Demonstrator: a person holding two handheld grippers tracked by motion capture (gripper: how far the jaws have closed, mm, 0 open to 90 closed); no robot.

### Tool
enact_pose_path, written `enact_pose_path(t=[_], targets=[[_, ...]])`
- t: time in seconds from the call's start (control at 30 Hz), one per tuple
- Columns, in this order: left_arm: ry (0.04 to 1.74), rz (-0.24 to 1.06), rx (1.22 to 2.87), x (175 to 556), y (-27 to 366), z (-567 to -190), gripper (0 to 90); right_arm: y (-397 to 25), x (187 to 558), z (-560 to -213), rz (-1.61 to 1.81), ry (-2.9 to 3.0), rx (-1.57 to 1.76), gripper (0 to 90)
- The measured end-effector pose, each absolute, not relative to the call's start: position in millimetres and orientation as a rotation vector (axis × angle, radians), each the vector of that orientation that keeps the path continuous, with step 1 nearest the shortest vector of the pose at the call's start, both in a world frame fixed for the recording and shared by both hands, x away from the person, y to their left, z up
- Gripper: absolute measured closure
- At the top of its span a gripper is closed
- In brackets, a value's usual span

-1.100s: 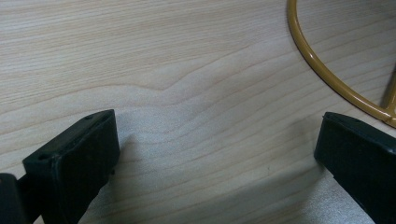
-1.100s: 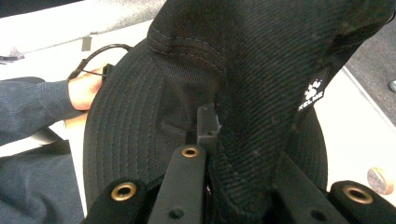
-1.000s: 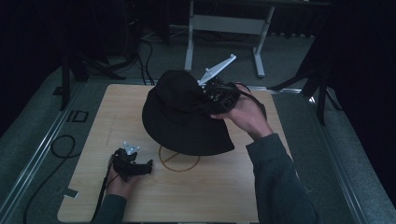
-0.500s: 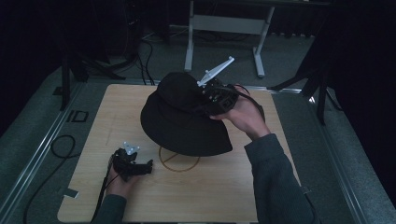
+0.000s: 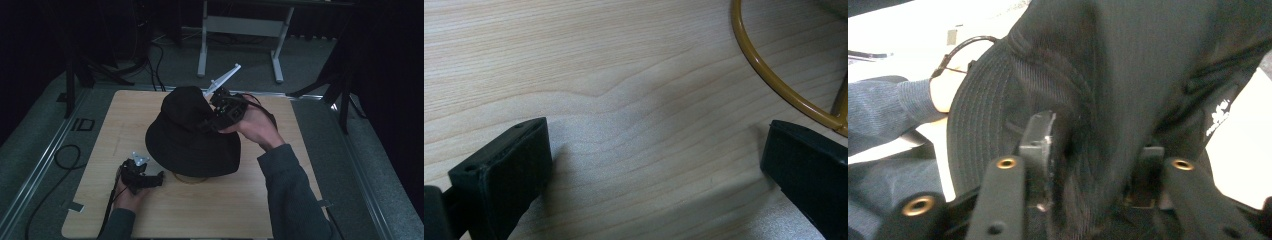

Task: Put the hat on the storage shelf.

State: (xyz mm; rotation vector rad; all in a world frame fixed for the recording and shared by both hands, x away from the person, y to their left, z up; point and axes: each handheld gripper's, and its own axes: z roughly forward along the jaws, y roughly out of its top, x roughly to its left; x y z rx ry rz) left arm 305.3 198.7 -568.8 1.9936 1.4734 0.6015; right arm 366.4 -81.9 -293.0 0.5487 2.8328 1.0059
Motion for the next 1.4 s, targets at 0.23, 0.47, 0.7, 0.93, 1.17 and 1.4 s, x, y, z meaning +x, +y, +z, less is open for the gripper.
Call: enact_pose_path(t=[0.23, 0.47, 0.7, 0.93, 1.17, 1.4], targets=[[1.474, 0.603, 1.992, 305.3, 198.6, -569.0, 0.2, -82.8, 366.5, -296.3, 0.969, 2.87, 0.574, 45.6], [1.474, 0.605, 1.991, 305.3, 198.6, -569.1, 0.2, -81.2, 364.4, -291.4, 1.004, 2.818, 0.579, 31.8], [1.477, 0.607, 1.986, 305.1, 198.4, -569.2, 0.2, -86.4, 366.2, -289.3, 0.959, 2.763, 0.688, 14.5], [1.478, 0.607, 1.985, 305.1, 198.4, -569.2, 0.2, -97.8, 366.2, -288.7, 0.978, 2.742, 0.73, 12.8], [1.478, 0.607, 1.985, 305.1, 198.4, -569.2, 0.2, -105.0, 365.8, -289.7, 0.995, 2.73, 0.74, 11.1], [1.478, 0.607, 1.985, 305.1, 198.4, -569.2, 0.3, -110.9, 363.8, -292.4, 0.994, 2.724, 0.756, 10.9]])
